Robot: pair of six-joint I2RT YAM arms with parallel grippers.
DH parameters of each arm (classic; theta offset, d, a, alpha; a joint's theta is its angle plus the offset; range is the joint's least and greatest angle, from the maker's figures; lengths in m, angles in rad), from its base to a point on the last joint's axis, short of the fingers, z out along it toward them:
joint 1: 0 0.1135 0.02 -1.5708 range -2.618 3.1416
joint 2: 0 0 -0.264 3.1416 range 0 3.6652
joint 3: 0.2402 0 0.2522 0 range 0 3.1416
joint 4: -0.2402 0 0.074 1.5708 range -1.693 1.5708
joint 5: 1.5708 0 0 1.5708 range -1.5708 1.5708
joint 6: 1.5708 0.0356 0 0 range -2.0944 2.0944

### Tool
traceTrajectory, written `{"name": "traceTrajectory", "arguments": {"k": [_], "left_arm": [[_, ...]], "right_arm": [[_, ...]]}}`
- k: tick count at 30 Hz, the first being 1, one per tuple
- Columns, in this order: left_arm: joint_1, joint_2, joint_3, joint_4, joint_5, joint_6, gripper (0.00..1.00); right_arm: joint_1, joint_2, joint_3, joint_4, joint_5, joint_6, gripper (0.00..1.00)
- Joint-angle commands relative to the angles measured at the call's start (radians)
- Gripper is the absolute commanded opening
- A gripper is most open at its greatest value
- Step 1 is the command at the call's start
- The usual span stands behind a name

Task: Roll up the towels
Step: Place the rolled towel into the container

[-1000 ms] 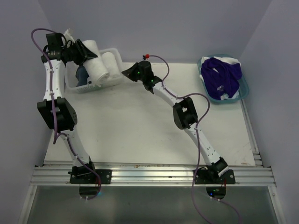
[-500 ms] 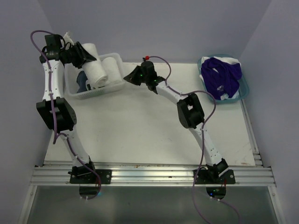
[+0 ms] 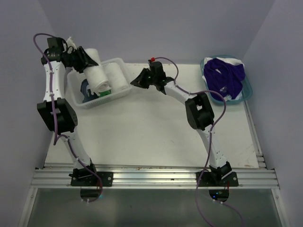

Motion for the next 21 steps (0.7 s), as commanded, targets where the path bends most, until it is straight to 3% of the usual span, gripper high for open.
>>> {"name": "traceTrajectory", "arguments": {"k": [1,11,21], "left_arm": [[0.008,0.008,-0.008,-0.005,0.054,0.024,0.1],[0.056,0.027,0.028,-0.062,-0.018,0.062,0.09],[0.134,0.067,0.038,-0.083,0.002,0.135,0.1]], "right_arm": [[0.002,-0.087,-0.038,-0.012,-0.05,-0.063,0.0],[0.004,-0.087,-0.069,0.0,-0.06,-0.068,0.0],[0.004,-0.108,-0.13,0.016,-0.07,-0.074,0.0]]}}
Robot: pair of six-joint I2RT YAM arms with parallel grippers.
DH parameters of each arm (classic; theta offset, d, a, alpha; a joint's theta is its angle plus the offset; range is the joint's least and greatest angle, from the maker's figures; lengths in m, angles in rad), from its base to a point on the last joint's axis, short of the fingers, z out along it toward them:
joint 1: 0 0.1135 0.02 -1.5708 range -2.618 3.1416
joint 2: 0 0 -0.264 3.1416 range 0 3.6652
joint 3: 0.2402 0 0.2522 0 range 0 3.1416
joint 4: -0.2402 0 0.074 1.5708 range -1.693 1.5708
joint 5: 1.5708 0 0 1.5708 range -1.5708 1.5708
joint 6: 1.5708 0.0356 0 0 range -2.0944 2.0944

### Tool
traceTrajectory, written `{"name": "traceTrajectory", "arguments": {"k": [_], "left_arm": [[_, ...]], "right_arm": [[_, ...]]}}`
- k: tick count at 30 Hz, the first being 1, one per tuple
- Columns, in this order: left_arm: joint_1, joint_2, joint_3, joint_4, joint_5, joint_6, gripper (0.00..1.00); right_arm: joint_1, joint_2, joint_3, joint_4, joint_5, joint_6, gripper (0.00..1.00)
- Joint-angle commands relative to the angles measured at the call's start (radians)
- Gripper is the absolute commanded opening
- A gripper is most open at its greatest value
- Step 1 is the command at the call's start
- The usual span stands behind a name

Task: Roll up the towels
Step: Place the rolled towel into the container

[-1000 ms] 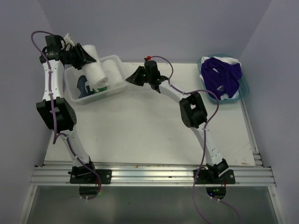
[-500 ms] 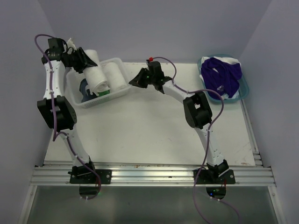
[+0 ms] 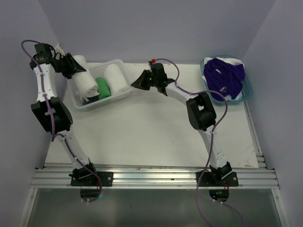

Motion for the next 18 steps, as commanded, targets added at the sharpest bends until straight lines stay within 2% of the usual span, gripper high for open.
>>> {"name": "traceTrajectory", "arguments": {"k": [1,5,18], "left_arm": [[0.023,0.036,0.044,-0.014,0.042,0.038,0.1],[0.051,0.09,0.055,-0.027,0.04,0.035,0.1],[0.052,0.108,0.007,-0.073,-0.159,0.041,0.12]], "right_arm": [[0.005,-0.06,-0.035,-0.031,-0.037,-0.067,0.0],[0.009,-0.061,-0.051,-0.023,-0.045,-0.063,0.0],[0.017,-0.041,-0.055,-0.023,-0.054,-0.06,0.0]]}}
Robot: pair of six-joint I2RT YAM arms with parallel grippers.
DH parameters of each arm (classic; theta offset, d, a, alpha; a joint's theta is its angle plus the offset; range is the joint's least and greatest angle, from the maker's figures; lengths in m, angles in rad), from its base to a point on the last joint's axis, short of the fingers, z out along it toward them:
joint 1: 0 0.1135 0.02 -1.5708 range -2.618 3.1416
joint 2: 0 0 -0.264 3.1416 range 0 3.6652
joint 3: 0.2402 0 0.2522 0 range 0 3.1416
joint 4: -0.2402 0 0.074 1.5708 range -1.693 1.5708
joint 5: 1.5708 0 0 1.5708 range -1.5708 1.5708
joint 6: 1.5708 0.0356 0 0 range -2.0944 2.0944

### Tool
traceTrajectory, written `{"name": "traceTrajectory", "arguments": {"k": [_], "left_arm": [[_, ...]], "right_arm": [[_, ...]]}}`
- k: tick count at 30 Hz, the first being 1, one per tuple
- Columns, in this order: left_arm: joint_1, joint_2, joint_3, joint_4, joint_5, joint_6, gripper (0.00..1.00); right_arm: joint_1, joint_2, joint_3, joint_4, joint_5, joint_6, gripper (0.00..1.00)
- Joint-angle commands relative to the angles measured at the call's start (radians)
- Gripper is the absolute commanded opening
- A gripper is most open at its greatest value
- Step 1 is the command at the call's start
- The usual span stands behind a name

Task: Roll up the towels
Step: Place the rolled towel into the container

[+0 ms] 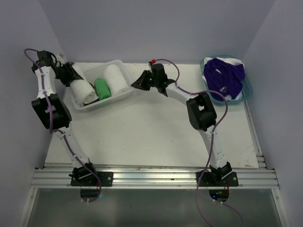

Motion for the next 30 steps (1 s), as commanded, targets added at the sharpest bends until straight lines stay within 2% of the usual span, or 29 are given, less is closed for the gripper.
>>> {"name": "traceTrajectory", "arguments": {"k": [1,10,15,19,20,23,30], "left_arm": [[0.006,-0.01,-0.003,-0.03,-0.065,0.014,0.12],[0.0,0.059,0.004,-0.034,-0.085,-0.013,0.12],[-0.026,0.079,0.017,-0.046,-0.122,-0.023,0.2],[-0.028,0.068,0.013,-0.057,-0.159,-0.027,0.35],[-0.028,0.062,0.011,-0.059,-0.169,-0.029,0.44],[-0.032,0.047,0.008,-0.062,-0.192,-0.029,0.57],[-0.036,-0.004,0.011,-0.08,-0.265,-0.044,0.77]], "right_arm": [[0.018,-0.03,-0.026,-0.051,-0.04,-0.055,0.0],[0.027,-0.035,-0.034,-0.049,-0.044,-0.05,0.0],[0.028,-0.045,-0.051,-0.023,-0.041,-0.05,0.0],[0.028,-0.053,-0.061,-0.017,-0.04,-0.049,0.0],[0.03,-0.053,-0.063,-0.017,-0.041,-0.047,0.0],[0.031,-0.053,-0.063,-0.014,-0.043,-0.046,0.0],[0.035,-0.055,-0.06,-0.015,-0.041,-0.046,0.0]]}}
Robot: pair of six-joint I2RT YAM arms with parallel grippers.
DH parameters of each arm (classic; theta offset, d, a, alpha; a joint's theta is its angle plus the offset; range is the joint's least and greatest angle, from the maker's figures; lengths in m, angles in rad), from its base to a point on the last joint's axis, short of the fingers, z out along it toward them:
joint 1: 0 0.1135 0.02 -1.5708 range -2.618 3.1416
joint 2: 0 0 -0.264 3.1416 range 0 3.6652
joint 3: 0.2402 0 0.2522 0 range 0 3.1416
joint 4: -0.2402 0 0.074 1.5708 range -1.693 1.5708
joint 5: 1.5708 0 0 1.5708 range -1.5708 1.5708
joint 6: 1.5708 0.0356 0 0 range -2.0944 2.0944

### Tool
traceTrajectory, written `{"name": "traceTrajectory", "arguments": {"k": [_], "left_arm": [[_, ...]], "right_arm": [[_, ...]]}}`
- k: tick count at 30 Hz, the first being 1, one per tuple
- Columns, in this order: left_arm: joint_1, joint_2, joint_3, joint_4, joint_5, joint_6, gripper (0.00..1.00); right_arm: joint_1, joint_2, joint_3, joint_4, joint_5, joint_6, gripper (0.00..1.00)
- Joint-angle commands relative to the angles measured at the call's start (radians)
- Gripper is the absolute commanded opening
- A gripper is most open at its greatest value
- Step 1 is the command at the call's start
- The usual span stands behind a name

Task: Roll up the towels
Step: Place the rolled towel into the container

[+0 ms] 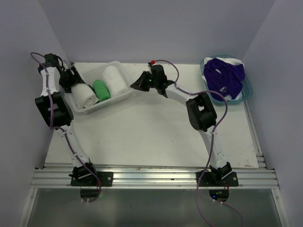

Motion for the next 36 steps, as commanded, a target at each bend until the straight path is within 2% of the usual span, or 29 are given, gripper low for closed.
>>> {"name": "traceTrajectory", "arguments": {"k": [1,5,9,16,26,28,29,32,33,36], "left_arm": [[-0.005,-0.068,0.019,-0.05,-0.073,-0.008,0.79],[-0.005,-0.096,0.028,-0.053,-0.077,-0.013,0.92],[-0.005,-0.123,0.028,-0.051,-0.079,-0.016,0.99],[-0.003,-0.183,0.018,-0.06,-0.122,-0.025,1.0],[0.003,-0.312,0.013,-0.088,-0.264,-0.046,1.0],[0.0,-0.353,0.009,-0.074,-0.249,-0.054,1.0],[-0.006,-0.372,-0.001,-0.041,-0.194,-0.055,1.0],[-0.096,-0.424,-0.05,0.018,-0.128,-0.052,1.0],[-0.168,-0.42,-0.051,0.021,-0.116,-0.06,1.0],[-0.238,-0.407,-0.103,0.071,-0.064,-0.088,1.0]], "right_arm": [[0.028,-0.043,-0.026,-0.054,-0.034,-0.051,0.0],[0.03,-0.045,-0.028,-0.058,-0.031,-0.056,0.0],[0.032,-0.048,-0.029,-0.06,-0.03,-0.056,0.0],[0.033,-0.048,-0.031,-0.061,-0.027,-0.055,0.0],[0.035,-0.051,-0.029,-0.068,-0.028,-0.065,0.0],[0.036,-0.051,-0.029,-0.069,-0.028,-0.068,0.0],[0.036,-0.052,-0.031,-0.069,-0.028,-0.067,0.0],[0.038,-0.052,-0.031,-0.069,-0.025,-0.068,0.0],[0.038,-0.048,-0.029,-0.066,-0.027,-0.062,0.0],[0.039,-0.048,-0.026,-0.066,-0.03,-0.062,0.0]]}}
